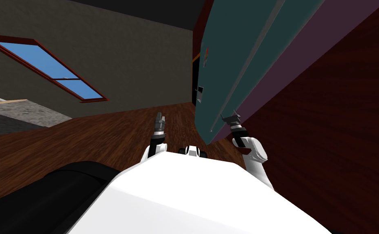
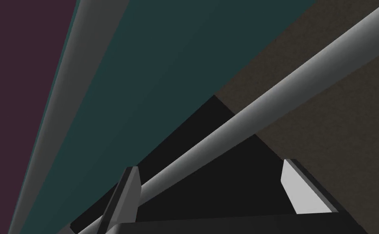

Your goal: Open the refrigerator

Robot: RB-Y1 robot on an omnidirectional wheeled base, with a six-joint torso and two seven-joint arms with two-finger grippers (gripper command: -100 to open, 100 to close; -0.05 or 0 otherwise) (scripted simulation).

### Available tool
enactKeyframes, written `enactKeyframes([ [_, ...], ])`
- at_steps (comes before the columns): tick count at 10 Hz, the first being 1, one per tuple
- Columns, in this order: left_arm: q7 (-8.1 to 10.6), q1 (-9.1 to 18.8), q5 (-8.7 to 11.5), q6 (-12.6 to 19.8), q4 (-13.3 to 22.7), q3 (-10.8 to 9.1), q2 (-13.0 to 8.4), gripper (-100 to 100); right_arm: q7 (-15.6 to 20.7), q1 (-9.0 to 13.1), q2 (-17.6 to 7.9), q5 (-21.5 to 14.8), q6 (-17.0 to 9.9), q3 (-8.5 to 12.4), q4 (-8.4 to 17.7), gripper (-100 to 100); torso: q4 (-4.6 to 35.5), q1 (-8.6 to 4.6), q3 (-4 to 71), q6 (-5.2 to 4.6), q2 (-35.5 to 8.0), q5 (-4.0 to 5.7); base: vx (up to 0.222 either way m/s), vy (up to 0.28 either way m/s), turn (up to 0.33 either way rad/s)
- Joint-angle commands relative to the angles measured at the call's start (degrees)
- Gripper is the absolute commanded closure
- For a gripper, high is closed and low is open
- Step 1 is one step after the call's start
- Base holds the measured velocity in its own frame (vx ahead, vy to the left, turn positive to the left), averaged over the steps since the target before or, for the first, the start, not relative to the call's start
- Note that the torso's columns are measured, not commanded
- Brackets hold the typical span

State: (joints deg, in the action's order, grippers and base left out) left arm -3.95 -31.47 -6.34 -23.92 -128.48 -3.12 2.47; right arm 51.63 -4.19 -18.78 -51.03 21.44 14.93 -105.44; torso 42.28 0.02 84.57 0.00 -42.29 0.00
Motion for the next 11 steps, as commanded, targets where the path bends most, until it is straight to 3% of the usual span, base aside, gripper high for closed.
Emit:
enactKeyframes([
  [1,0.0,0.0,0.0,0.0,0.0,0.0,0.0,0,3.65,1.57,-1.15,-3.34,-0.62,0.71,1.67,-100,0.02,-0.07,-0.05,0.0,-0.08,0.02,0.082,0.096,-0.013],
  [4,0.0,0.01,0.0,0.0,0.0,-0.01,-0.01,0,6.79,2.9,-2.45,-6.28,-1.04,1.45,3.05,-100,0.01,-0.08,-0.03,-0.01,-0.04,0.02,0.069,0.083,-0.009],
  [5,0.0,0.01,0.0,0.0,0.0,-0.01,-0.01,0,6.02,2.76,-2.09,-5.56,-0.83,1.32,2.96,-100,0.01,-0.06,-0.01,0.0,-0.02,0.01,0.029,0.034,-0.003],
  [8,0.0,0.01,0.0,0.0,0.0,-0.01,-0.01,0,3.14,4.11,-6.21,-5.48,-2.88,1.4,3.58,-100,0.08,-0.04,0.18,0.1,0.22,-0.11,0.035,0.05,0.026],
  [9,0.0,0.01,0.0,0.0,0.0,-0.01,-0.01,0,3.83,3.69,-5.41,-5.5,-2.24,1.33,3.59,-100,0.0,-0.03,0.25,0.09,0.34,-0.08,0.018,0.022,0.002],
  [10,0.0,0.01,0.0,0.0,0.0,-0.01,-0.01,0,5.03,3.34,-3.77,-5.6,-1.66,1.37,3.25,100,-0.04,-0.11,0.15,0.05,0.21,0.0,-0.01,-0.037,-0.038],
  [11,0.0,0.01,0.0,0.0,0.0,-0.01,-0.02,0,5.66,3.08,-2.95,-5.64,-1.25,1.37,3.15,100,-0.2,-0.28,0.03,0.02,0.09,0.18,-0.024,-0.05,0.015],
])
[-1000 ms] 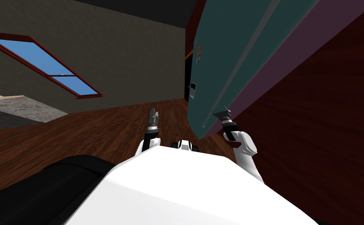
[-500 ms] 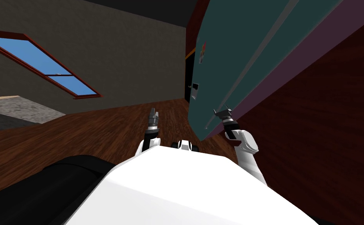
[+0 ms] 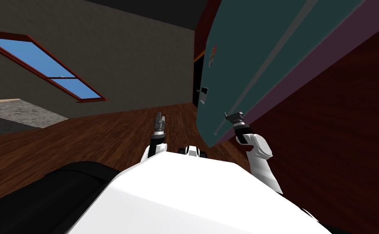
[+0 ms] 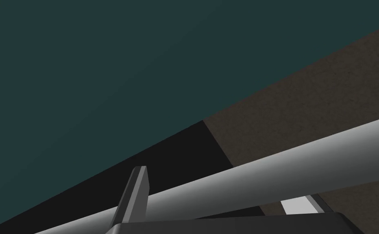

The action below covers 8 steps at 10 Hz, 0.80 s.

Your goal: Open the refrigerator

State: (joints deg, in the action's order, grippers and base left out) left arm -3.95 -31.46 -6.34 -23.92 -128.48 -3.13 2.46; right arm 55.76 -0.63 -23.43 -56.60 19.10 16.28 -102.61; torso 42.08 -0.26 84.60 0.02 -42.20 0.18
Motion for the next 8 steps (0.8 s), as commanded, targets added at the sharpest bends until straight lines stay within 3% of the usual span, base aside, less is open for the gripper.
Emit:
enactKeyframes([
  [1,0.0,0.0,0.0,0.0,0.0,0.0,0.0,0,0.78,0.0,1.42,0.2,0.74,0.11,-0.08,100,-0.11,-0.14,-0.09,-0.2,-0.01,0.1,-0.01,-0.014,0.028],
  [2,0.0,0.0,0.0,0.0,0.0,0.0,0.0,0,-0.88,1.77,0.03,-2.19,-1.87,-0.25,2.71,100,-0.02,-0.05,-0.05,-0.24,0.02,0.03,-0.124,0.05,0.345],
  [3,0.0,0.04,0.0,0.01,0.01,0.02,0.01,0,-0.88,1.77,0.03,-2.19,-3.45,-0.25,3.06,100,-0.16,0.36,0.09,0.34,0.13,-0.08,-0.14,0.062,0.335],
  [4,0.0,0.03,0.0,0.0,0.0,0.02,0.01,0,-0.88,1.77,0.03,-2.19,-4.59,-0.25,3.06,100,-0.32,0.4,0.24,0.15,0.41,-0.01,-0.065,0.046,0.088],
  [5,0.0,0.01,0.0,0.0,0.0,0.01,0.01,0,-2.67,3.41,-1.53,-4.67,-6.17,-0.6,5.57,100,-0.22,0.11,0.38,-0.05,0.58,-0.05,-0.123,0.079,0.317],
  [6,0.0,0.03,0.0,0.01,0.01,0.02,0.01,0,-2.67,3.41,-1.53,-4.67,-7.76,-0.6,6.27,100,-0.33,0.21,0.51,0.44,0.71,-0.06,-0.129,0.061,0.326],
  [8,0.0,0.0,0.0,0.0,0.0,0.0,0.0,0,-2.67,3.41,-1.53,-4.67,-10.76,-0.6,6.27,100,-0.37,-0.04,0.7,0.15,1.04,0.01,-0.033,0.024,0.012],
])
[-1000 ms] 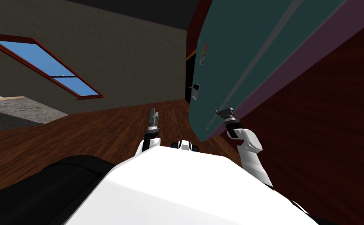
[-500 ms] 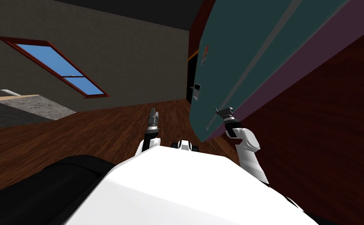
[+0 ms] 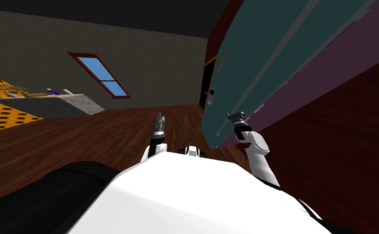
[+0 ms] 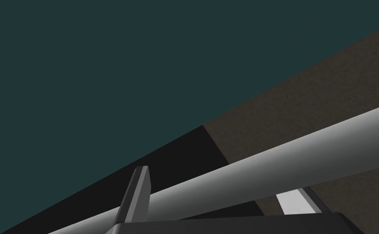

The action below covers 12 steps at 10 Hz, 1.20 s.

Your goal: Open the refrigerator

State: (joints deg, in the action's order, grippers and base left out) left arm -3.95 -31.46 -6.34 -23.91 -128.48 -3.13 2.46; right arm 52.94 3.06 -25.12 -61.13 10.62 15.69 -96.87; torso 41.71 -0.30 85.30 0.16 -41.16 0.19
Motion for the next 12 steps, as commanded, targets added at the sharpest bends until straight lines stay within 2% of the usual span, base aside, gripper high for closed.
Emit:
enactKeyframes([
  [1,0.0,-0.01,0.0,0.0,0.0,-0.01,0.0,0,-1.64,1.37,-1.4,-2.61,-4.27,-0.35,3.22,100,0.03,-0.16,-0.03,-0.05,0.0,0.06,-0.068,0.065,0.213],
  [3,0.0,0.02,0.0,0.0,0.01,0.01,0.0,0,-1.64,1.37,-1.4,-2.61,-7.27,-0.35,3.74,100,-0.23,0.17,0.13,0.51,0.21,0.05,-0.093,0.053,0.244],
  [4,0.0,0.01,0.0,0.0,0.0,0.0,0.0,0,-1.64,1.37,-1.4,-2.61,-8.16,-0.35,3.74,100,-0.19,0.05,0.23,0.32,0.34,0.05,-0.021,0.018,0.015],
  [5,0.0,-0.01,0.0,0.0,0.0,-0.01,0.0,0,-3.43,3.01,-2.95,-5.08,-10.54,-0.69,6.3,100,-0.14,-0.12,0.2,0.13,0.31,0.1,-0.098,0.074,0.246],
  [6,0.0,0.02,0.0,0.0,0.01,0.01,0.0,0,-3.43,3.01,-2.95,-5.08,-11.63,-0.69,6.96,100,-0.24,0.0,0.22,0.57,0.32,0.14,-0.106,0.08,0.343],
  [7,0.0,0.02,0.0,0.0,0.0,0.01,0.0,0,-3.43,3.01,-2.95,-5.08,-14.03,-0.69,6.96,100,-0.28,0.09,0.32,0.61,0.48,0.09,-0.049,0.04,0.133],
  [8,0.0,0.0,0.0,0.0,0.0,0.0,0.0,0,-5.22,4.66,-4.51,-7.56,-15.65,-1.04,8.95,100,-0.24,-0.17,0.35,0.27,0.53,0.15,-0.1,0.088,0.254],
  [10,0.0,0.02,0.0,0.0,0.0,0.01,0.0,0,-5.22,4.66,-4.51,-7.56,-19.92,-1.04,10.17,100,-0.23,-0.01,0.4,0.67,0.54,0.04,-0.084,0.071,0.243],
  [11,0.0,-0.01,0.0,0.0,0.0,0.0,0.0,0,-7.01,6.31,-6.07,-9.08,-22.53,-1.38,11.66,100,-0.17,-0.25,0.43,0.32,0.62,0.08,-0.078,0.102,0.268],
  [12,0.0,0.01,0.0,0.0,0.0,0.0,0.0,0,-7.01,6.31,-6.07,-10.03,-24.51,-1.38,13.38,100,-0.1,-0.18,0.5,0.71,0.67,0.0,-0.085,0.097,0.296],
])
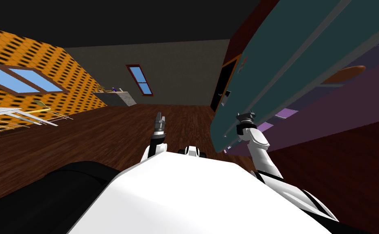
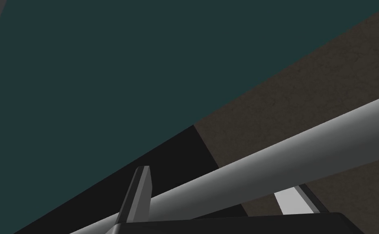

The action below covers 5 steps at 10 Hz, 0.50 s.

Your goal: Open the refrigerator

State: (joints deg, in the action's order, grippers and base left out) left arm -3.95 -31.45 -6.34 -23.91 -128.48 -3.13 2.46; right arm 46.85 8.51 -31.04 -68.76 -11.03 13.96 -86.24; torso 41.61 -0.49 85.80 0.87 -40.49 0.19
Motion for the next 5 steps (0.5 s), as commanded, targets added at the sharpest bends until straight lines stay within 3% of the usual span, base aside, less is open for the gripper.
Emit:
enactKeyframes([
  [1,0.0,-0.01,0.0,0.0,0.0,0.0,0.0,0,-0.92,0.85,-0.15,-2.41,-4.16,0.36,2.74,100,-0.06,0.03,-0.02,-0.11,-0.02,0.03,-0.04,0.048,0.12],
  [2,0.0,-0.02,0.0,0.0,-0.01,-0.01,0.0,0,-2.71,2.5,-1.71,-4.44,-6.74,0.01,4.36,100,-0.08,-0.22,-0.11,-0.42,-0.08,0.13,-0.086,0.105,0.259],
  [3,0.0,0.0,0.0,0.0,0.0,0.0,0.0,0,-2.71,2.5,-1.71,-4.88,-8.57,0.01,5.59,100,0.03,-0.13,-0.11,-0.17,-0.16,0.01,-0.092,0.108,0.351],
  [4,0.0,0.0,0.0,0.0,0.0,0.0,0.0,0,-2.71,2.5,-1.71,-4.88,-10.03,0.01,5.95,100,0.05,-0.11,-0.07,-0.15,-0.12,-0.05,-0.032,0.052,0.135],
  [5,0.0,-0.02,0.0,0.0,-0.01,-0.01,-0.01,0,-4.5,4.14,-3.27,-6.92,-12.11,-0.33,7.8,100,0.05,-0.26,-0.14,-0.52,-0.2,0.01,-0.067,0.112,0.314],
])
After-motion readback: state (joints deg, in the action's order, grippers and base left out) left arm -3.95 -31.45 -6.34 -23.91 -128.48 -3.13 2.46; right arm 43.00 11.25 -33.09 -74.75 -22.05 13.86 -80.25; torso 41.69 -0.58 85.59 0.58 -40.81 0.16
